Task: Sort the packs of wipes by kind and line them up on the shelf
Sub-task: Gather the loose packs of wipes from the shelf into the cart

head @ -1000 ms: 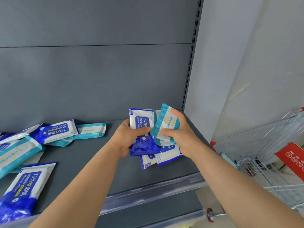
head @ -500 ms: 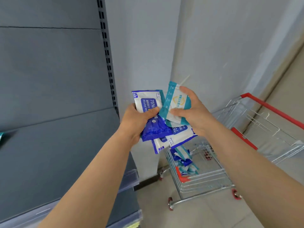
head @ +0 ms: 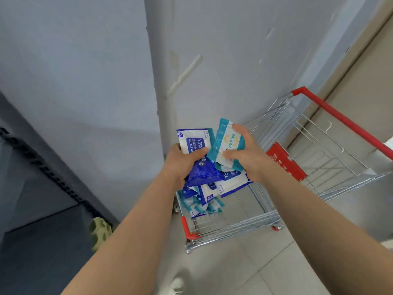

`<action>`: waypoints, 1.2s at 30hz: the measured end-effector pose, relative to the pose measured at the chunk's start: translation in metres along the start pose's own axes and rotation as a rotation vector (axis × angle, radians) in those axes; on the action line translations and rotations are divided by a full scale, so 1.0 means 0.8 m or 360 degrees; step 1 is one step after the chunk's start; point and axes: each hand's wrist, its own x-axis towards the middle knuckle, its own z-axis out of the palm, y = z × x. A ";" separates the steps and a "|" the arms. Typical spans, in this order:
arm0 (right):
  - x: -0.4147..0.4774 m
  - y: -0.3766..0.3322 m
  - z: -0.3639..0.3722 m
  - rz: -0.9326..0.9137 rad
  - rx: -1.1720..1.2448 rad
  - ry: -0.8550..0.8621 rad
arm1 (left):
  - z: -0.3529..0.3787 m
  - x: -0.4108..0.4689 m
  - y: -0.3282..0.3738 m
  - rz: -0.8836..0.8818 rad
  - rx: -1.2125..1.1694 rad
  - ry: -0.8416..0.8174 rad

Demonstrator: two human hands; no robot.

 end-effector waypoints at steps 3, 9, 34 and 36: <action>0.052 0.036 -0.021 0.0116 -0.0012 -0.0066 | 0.016 0.051 -0.032 -0.0128 0.0023 0.0027; 0.150 0.127 -0.046 0.0277 -0.0100 -0.0270 | 0.029 0.134 -0.116 -0.0412 -0.0003 0.0174; 0.304 0.494 -0.066 0.0735 -0.0949 -0.1174 | -0.020 0.272 -0.483 -0.1144 0.0328 0.0529; 0.303 0.492 -0.069 0.0723 -0.1004 -0.1223 | -0.017 0.269 -0.486 -0.1109 0.0469 0.0529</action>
